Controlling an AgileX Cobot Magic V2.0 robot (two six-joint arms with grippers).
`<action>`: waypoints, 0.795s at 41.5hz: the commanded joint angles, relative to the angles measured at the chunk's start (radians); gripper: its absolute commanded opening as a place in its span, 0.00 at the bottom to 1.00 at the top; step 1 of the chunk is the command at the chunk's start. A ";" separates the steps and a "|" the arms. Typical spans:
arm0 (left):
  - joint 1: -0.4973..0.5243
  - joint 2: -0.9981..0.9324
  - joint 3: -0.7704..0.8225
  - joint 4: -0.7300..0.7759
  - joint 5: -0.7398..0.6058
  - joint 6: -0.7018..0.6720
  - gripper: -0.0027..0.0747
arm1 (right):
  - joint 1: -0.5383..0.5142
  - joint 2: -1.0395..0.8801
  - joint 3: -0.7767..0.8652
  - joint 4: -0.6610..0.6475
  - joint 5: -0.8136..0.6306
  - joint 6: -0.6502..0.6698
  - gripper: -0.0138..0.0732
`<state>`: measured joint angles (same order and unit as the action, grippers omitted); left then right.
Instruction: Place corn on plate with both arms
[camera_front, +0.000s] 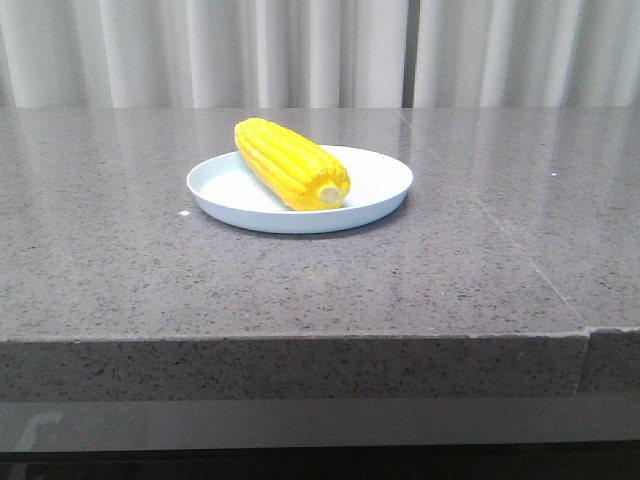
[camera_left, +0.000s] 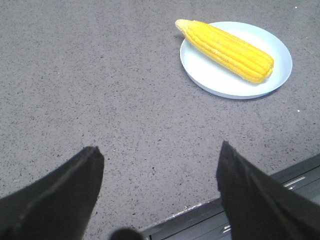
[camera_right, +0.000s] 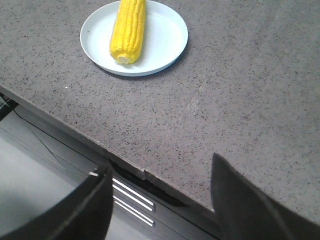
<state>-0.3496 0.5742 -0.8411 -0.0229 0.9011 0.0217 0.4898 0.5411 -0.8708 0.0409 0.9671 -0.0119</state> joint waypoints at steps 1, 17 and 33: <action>-0.009 0.003 -0.024 -0.007 -0.073 -0.011 0.64 | 0.000 -0.020 -0.013 -0.014 -0.083 0.001 0.67; -0.009 0.003 -0.024 -0.007 -0.065 -0.011 0.06 | 0.000 -0.023 -0.012 -0.014 -0.083 0.001 0.08; -0.009 0.003 -0.024 -0.007 -0.065 -0.011 0.01 | -0.001 -0.022 -0.012 -0.029 -0.102 0.001 0.08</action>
<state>-0.3496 0.5742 -0.8411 -0.0229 0.9011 0.0217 0.4898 0.5132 -0.8596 0.0222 0.9432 -0.0112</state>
